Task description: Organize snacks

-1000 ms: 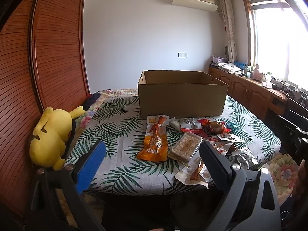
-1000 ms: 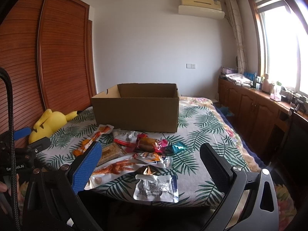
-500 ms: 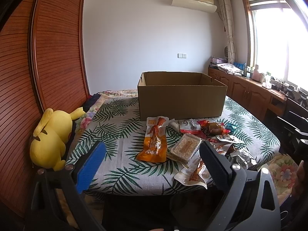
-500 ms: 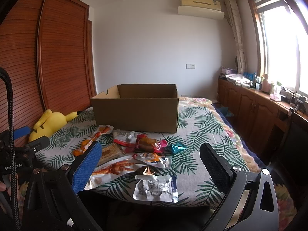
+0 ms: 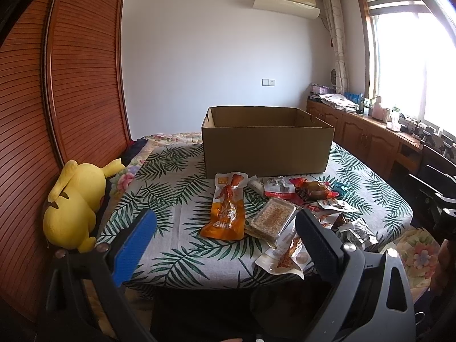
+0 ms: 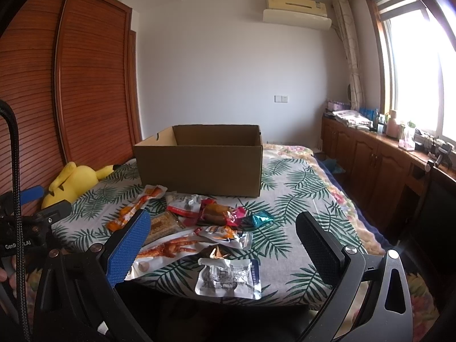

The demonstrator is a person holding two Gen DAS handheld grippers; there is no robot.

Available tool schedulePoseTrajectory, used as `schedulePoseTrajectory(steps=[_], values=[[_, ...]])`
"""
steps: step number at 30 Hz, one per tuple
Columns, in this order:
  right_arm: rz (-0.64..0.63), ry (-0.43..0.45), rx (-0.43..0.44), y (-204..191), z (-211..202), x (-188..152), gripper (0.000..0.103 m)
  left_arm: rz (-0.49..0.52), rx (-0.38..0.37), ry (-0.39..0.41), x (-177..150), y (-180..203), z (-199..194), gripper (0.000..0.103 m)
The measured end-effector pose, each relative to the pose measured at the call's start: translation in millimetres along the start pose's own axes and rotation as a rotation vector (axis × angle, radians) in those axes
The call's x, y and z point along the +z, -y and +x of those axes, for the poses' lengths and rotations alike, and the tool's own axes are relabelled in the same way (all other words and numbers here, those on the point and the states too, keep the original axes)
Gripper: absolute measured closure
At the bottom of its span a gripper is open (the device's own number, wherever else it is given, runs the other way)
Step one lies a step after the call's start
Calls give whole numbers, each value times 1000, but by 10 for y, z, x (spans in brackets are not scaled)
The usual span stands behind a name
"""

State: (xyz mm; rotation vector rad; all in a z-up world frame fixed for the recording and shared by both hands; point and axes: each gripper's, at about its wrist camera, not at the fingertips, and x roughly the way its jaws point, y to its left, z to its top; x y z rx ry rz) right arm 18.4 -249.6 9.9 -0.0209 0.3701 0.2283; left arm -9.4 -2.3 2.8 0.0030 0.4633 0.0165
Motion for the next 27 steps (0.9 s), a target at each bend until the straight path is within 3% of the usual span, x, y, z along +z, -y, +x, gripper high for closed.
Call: schedulePoseTrajectory(steps=[12, 27], values=[[-4, -39, -4, 35, 46, -160, 0, 3, -24, -36, -57, 44, 83, 4], [-51, -225, 60, 259, 486, -591, 5, 76, -141, -208, -220, 365, 664, 4]])
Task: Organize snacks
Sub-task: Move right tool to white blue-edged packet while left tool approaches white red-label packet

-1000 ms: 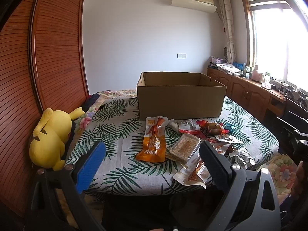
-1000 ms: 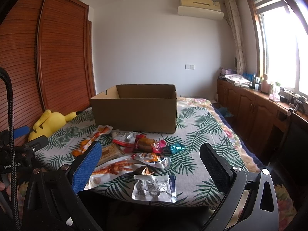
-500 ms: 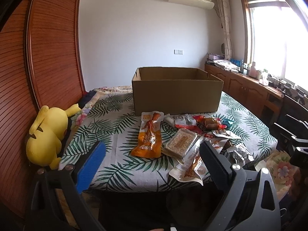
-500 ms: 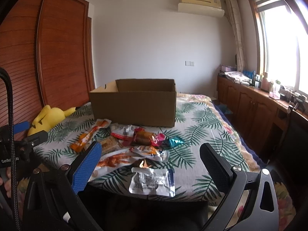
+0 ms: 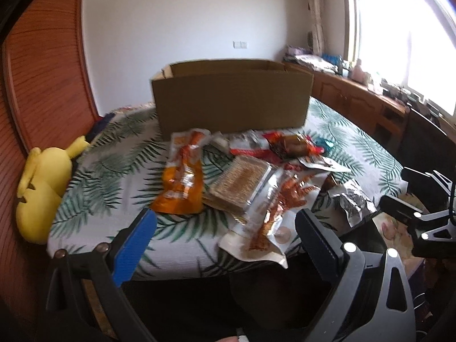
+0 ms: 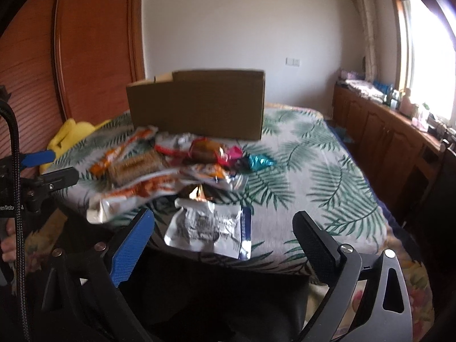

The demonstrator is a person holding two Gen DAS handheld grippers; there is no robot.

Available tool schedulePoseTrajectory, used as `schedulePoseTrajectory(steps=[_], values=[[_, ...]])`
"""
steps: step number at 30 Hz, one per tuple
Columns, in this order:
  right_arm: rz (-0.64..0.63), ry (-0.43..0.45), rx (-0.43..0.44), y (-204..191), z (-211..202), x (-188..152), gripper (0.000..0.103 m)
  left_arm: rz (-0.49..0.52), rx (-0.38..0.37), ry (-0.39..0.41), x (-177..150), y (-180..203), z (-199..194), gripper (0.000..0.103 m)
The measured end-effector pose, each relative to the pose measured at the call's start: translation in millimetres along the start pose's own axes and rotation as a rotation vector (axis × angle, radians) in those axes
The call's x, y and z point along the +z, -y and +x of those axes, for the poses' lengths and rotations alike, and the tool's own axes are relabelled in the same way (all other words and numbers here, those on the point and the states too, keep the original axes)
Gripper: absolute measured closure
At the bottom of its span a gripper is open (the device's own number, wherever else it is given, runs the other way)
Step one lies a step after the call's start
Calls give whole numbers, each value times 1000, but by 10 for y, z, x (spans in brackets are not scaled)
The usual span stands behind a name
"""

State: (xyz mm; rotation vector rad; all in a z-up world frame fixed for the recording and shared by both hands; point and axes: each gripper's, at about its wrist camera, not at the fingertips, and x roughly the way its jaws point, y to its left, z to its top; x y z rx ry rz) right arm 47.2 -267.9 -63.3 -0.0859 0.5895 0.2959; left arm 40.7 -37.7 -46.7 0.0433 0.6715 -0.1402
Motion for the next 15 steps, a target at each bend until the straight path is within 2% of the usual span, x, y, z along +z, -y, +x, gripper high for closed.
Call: schedulePoseTrajectory(steps=[5, 13, 15], values=[[-31, -54, 34, -59, 205, -10, 7, 19, -40, -48, -1, 90, 169, 4], [-108, -104, 17, -136, 445, -72, 7, 33, -48, -79, -9, 109, 268, 4], [-116, -111, 14, -120, 485, -76, 10, 29, -50, -81, -12, 101, 274, 4]])
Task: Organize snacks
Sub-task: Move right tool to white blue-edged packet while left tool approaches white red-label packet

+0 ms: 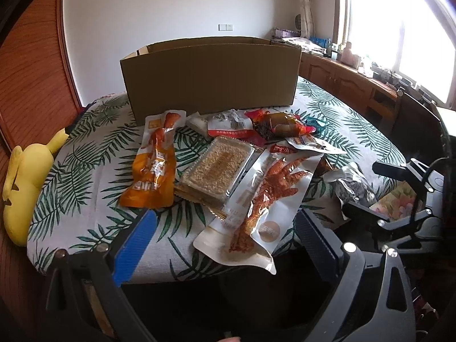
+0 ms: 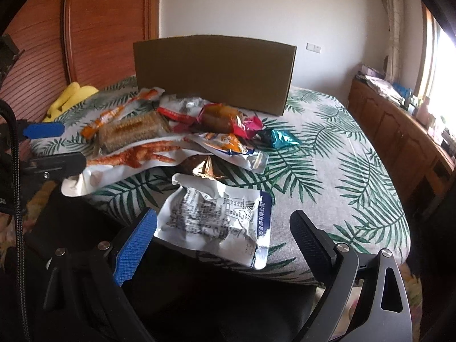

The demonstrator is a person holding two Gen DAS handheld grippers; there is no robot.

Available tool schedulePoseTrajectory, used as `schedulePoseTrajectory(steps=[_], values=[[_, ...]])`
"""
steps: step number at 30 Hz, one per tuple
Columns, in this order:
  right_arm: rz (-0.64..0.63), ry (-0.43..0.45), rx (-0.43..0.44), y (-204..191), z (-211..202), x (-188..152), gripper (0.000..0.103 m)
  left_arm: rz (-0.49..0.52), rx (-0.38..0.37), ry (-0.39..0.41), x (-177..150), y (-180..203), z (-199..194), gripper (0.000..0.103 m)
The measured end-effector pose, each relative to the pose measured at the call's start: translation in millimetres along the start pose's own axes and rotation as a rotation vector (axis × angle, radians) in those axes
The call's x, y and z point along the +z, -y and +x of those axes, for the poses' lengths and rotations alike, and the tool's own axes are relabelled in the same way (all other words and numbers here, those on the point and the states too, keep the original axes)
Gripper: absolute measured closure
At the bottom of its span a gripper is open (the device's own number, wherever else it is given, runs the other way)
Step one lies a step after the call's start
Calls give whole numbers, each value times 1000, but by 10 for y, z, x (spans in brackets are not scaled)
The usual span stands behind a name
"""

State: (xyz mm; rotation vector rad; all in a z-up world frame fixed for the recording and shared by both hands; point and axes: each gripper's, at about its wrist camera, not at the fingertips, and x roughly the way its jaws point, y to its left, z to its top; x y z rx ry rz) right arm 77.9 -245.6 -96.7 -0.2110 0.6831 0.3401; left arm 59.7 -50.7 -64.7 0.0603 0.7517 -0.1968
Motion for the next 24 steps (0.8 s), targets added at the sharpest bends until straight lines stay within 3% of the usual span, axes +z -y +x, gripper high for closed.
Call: schedulePoseTrajectory(steps=[11, 19, 24], values=[[-2, 11, 49, 191, 111, 38, 26, -17, -15, 10, 30, -45, -26, 4], [50, 0, 56, 394, 218, 109, 38, 46, -105, -5, 184, 108, 119, 4], [82, -5, 62, 469, 239, 136, 43, 114, -148, -45, 276, 238, 256, 14]])
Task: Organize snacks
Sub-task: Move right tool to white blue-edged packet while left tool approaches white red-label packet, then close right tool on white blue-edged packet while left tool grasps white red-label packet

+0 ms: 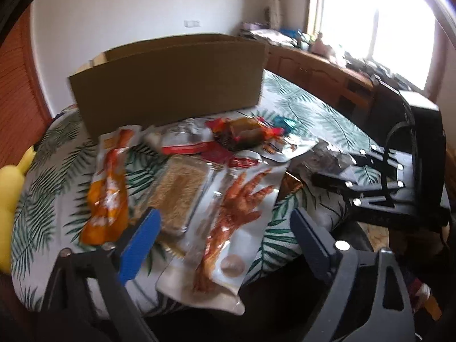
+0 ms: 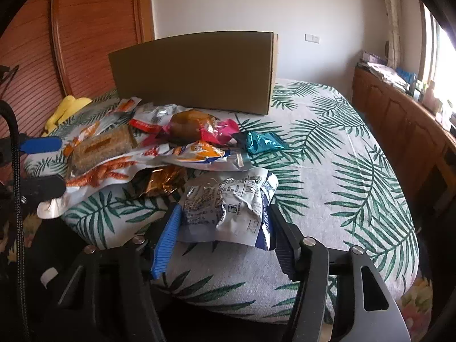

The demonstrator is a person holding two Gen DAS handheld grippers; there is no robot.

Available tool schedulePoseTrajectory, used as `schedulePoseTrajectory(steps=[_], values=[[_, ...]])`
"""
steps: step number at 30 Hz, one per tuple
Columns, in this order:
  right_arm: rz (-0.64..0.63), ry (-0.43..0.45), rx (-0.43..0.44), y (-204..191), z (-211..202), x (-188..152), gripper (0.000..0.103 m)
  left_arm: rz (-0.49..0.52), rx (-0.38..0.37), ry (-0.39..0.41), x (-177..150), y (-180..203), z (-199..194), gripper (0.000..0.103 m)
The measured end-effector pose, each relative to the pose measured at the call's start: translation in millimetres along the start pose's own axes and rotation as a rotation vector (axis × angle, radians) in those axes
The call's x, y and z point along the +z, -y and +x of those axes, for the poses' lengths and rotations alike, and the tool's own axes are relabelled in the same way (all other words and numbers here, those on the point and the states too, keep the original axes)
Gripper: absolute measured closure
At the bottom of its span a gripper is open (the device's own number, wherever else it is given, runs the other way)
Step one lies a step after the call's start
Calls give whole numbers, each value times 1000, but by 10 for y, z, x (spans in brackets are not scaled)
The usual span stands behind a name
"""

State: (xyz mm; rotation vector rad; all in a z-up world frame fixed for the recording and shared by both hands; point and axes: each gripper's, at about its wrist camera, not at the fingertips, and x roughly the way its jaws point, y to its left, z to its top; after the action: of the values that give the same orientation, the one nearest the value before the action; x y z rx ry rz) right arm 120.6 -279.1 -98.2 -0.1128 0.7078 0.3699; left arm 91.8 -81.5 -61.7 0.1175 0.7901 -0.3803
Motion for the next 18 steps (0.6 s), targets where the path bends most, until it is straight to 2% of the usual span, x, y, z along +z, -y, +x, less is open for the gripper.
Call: schedulePoseTrajectory(steps=[7, 10, 14, 15, 16, 18], values=[[8, 5, 12, 20, 1, 48, 47, 140, 22, -81, 93, 228, 256, 34], [12, 2, 16, 28, 8, 54, 47, 195, 52, -121, 114, 305, 383, 34], [17, 1, 23, 36, 11, 71, 44, 214, 44, -140, 145, 319, 465, 36], [26, 2, 29, 50, 9, 76, 43, 209, 40, -139, 151, 298, 468, 41], [35, 2, 35, 62, 9, 87, 42, 208, 39, -141, 154, 291, 473, 55], [51, 5, 45, 83, 9, 104, 42, 203, 25, -138, 165, 256, 470, 58]])
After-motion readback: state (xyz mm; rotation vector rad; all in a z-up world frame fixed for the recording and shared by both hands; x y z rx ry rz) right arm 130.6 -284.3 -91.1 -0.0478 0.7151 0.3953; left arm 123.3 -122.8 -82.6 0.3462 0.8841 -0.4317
